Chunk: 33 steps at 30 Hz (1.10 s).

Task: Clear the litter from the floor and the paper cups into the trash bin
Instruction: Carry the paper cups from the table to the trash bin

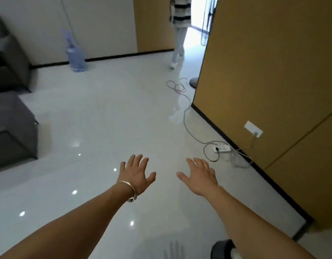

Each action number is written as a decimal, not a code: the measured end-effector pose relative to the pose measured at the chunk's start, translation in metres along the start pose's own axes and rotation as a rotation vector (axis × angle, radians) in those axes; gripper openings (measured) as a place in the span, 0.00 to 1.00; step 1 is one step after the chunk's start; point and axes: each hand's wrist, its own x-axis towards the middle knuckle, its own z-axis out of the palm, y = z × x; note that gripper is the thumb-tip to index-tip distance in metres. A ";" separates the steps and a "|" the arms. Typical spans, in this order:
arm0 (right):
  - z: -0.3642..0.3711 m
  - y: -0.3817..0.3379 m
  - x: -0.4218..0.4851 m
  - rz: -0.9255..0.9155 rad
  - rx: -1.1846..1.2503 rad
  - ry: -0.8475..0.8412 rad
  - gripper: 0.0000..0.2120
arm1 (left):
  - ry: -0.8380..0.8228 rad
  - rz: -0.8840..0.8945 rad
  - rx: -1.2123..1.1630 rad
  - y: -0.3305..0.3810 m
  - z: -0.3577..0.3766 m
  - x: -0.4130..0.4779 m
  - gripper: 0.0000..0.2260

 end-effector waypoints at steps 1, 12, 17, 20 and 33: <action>-0.003 -0.031 0.004 -0.051 -0.026 -0.007 0.38 | 0.023 -0.048 -0.012 -0.028 -0.009 -0.010 0.31; 0.048 -0.415 0.024 -0.505 -0.170 -0.042 0.36 | 0.195 -0.535 -0.077 -0.364 -0.075 -0.153 0.30; 0.086 -0.552 0.020 -0.681 -0.246 -0.110 0.37 | 0.200 -0.718 -0.085 -0.476 -0.079 -0.208 0.31; 0.105 -0.622 0.034 -0.776 -0.287 -0.107 0.37 | 0.210 -0.807 -0.108 -0.530 -0.080 -0.218 0.31; 0.154 -0.890 0.109 -1.088 -0.386 -0.202 0.37 | 0.243 -1.151 -0.154 -0.733 -0.093 -0.241 0.30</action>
